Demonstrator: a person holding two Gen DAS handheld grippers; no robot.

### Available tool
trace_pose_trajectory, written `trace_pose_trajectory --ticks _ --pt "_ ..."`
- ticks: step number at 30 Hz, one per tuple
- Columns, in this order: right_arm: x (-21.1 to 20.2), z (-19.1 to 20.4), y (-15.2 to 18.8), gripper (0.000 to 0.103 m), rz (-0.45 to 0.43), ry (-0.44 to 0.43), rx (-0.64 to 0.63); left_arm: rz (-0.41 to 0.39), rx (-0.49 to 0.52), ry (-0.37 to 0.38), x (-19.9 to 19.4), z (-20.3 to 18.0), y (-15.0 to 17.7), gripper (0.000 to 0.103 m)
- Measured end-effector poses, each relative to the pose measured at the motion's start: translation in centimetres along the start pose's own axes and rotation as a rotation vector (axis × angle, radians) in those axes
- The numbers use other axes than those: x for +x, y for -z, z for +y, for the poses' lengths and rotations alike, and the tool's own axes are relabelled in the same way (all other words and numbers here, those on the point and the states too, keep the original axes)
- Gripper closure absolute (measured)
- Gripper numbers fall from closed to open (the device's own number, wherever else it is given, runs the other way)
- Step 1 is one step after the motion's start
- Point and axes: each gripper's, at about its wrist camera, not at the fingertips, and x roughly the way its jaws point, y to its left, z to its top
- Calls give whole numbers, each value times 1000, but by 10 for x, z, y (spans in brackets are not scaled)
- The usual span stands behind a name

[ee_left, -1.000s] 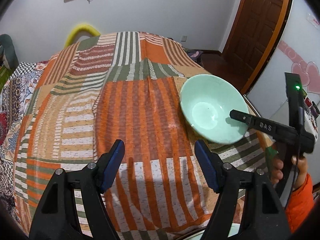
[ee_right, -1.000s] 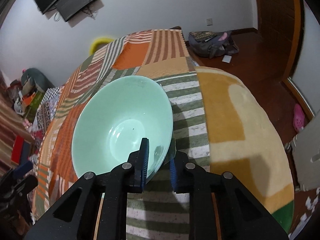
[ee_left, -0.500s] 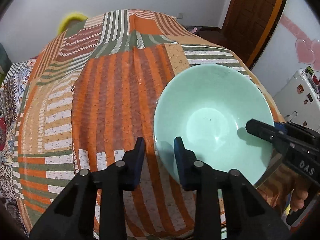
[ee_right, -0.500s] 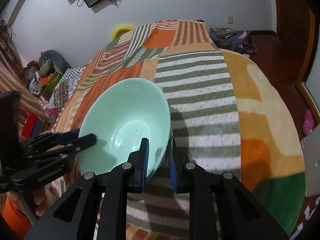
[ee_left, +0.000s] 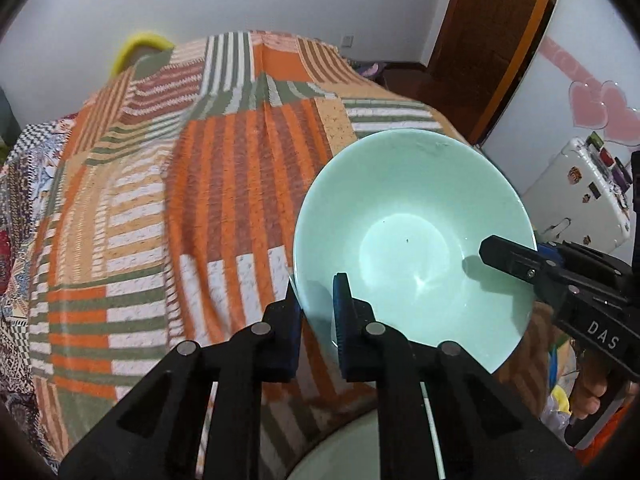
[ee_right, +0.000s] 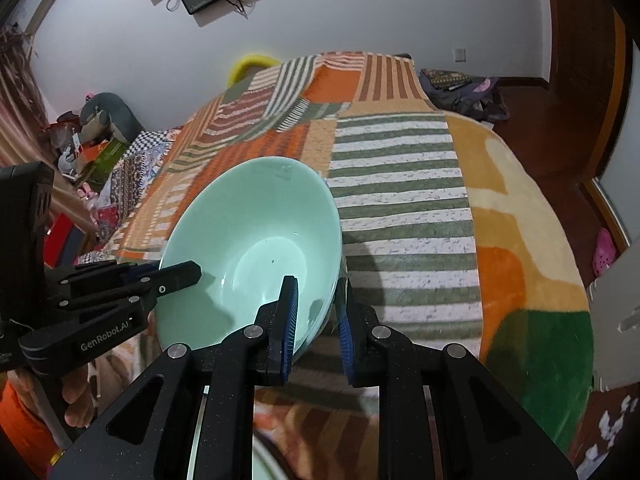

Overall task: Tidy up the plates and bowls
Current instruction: 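Lift the mint green bowl with both tools and carry it to the stack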

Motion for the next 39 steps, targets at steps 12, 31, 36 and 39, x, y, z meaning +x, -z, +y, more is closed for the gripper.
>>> trace_pose_trajectory --ticks 12,31,36,39 --pt "-43 52 14 86 -73 -43 -39 -146 -11 -9 -107 10 46 90" --pt "-48 153 51 86 -89 -132 -155 -236 -144 -62 -205 81 140 89" --pt "-33 172 61 86 -59 -156 -182 -228 -180 -94 -212 103 159 89" --pt "-29 183 74 86 -44 -167 -193 -214 -195 -109 -210 115 168 89"
